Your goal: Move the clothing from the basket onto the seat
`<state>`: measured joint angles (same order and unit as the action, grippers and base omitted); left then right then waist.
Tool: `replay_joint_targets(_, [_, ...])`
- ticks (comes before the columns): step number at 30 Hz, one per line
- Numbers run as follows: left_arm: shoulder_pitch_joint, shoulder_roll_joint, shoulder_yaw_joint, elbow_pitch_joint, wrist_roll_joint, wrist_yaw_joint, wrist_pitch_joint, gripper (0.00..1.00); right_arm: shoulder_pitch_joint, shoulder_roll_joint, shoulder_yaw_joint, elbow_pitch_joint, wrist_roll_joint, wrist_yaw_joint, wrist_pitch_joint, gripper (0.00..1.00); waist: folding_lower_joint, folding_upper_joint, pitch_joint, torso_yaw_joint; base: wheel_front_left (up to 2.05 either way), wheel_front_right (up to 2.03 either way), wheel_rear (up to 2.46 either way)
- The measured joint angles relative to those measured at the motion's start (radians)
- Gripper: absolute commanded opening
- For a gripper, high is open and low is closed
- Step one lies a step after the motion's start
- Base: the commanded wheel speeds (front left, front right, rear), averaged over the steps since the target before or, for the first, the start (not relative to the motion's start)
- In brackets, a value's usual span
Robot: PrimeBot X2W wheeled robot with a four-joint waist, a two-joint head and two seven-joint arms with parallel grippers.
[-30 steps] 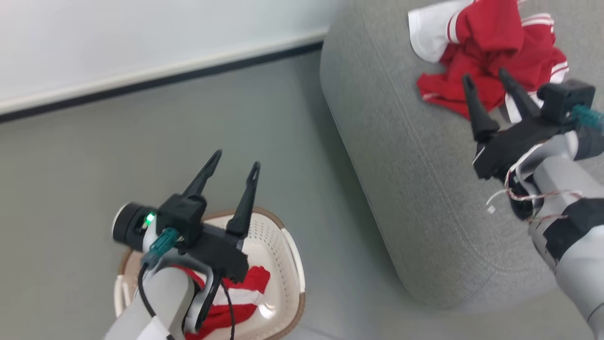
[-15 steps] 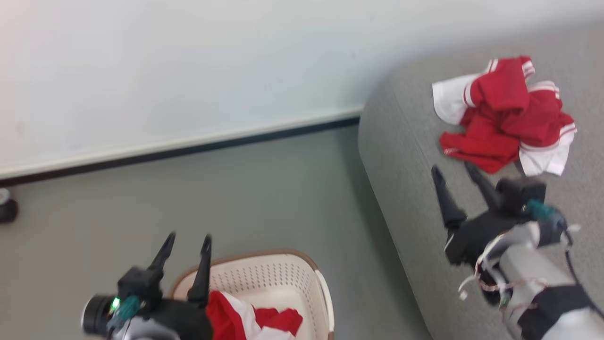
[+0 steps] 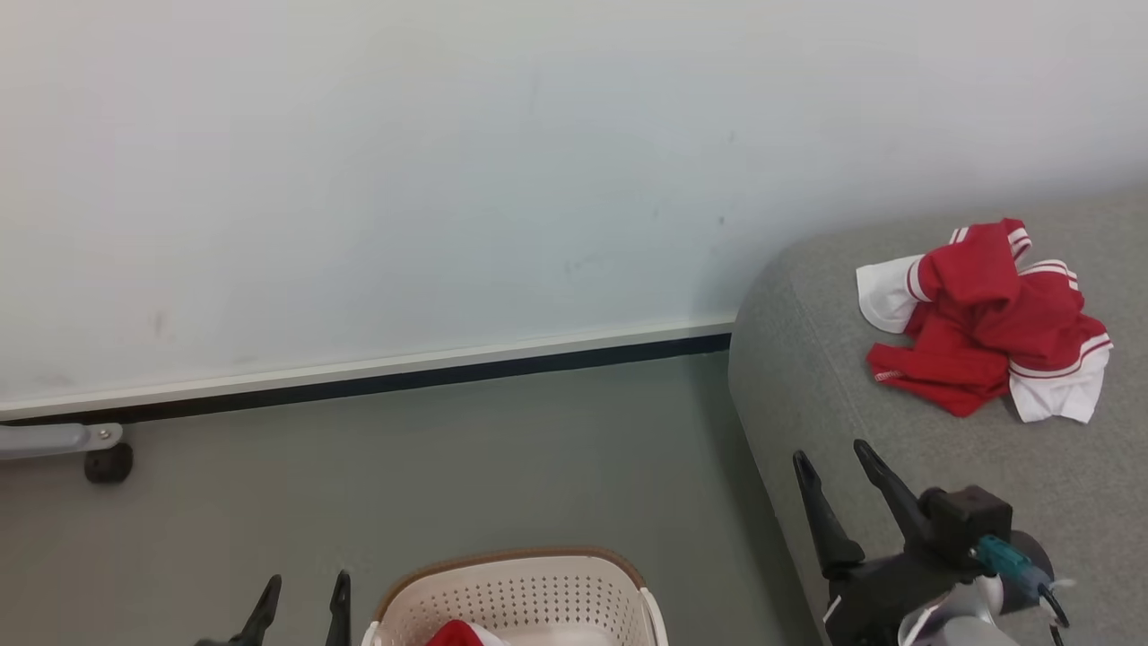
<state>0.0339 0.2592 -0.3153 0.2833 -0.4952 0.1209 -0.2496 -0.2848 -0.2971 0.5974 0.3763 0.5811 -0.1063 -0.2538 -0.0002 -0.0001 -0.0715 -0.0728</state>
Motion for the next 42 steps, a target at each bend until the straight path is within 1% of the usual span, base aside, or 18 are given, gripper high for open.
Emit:
replay_joint_targets(4, [0.033, -0.001, 0.018, -0.030, 0.001, 0.002, 0.000, 1.00, 0.057, -0.011, -0.023, -0.062, -0.017, -0.008, 0.000, 1.00, 0.0000, 0.0000, -0.013, 0.014, 0.00, 0.00, 0.00])
replay_joint_targets(8, [0.050, -0.001, 0.040, -0.060, 0.004, 0.002, 0.000, 1.00, 0.103, -0.016, -0.043, -0.113, -0.031, -0.010, 0.000, 1.00, 0.0002, 0.0001, -0.014, 0.019, 0.00, 0.00, 0.00])
replay_joint_targets(17, [0.076, -0.013, 0.080, -0.102, 0.015, 0.002, 0.000, 1.00, 0.148, -0.022, -0.093, -0.182, -0.076, -0.017, 0.000, 1.00, 0.0002, 0.0002, -0.002, 0.021, 0.00, 0.00, 0.00])
replay_joint_targets(31, [0.079, -0.033, 0.108, -0.134, 0.055, 0.003, 0.000, 1.00, 0.177, -0.014, -0.146, -0.233, -0.119, -0.018, 0.000, 1.00, 0.0002, 0.0002, 0.012, 0.020, 0.00, 0.00, 0.00])
replay_joint_targets(42, [0.089, -0.040, 0.117, -0.153, 0.066, 0.003, 0.000, 1.00, 0.196, -0.004, -0.181, -0.257, -0.143, -0.018, 0.000, 1.00, 0.0002, 0.0002, 0.034, 0.019, 0.00, 0.00, 0.00])
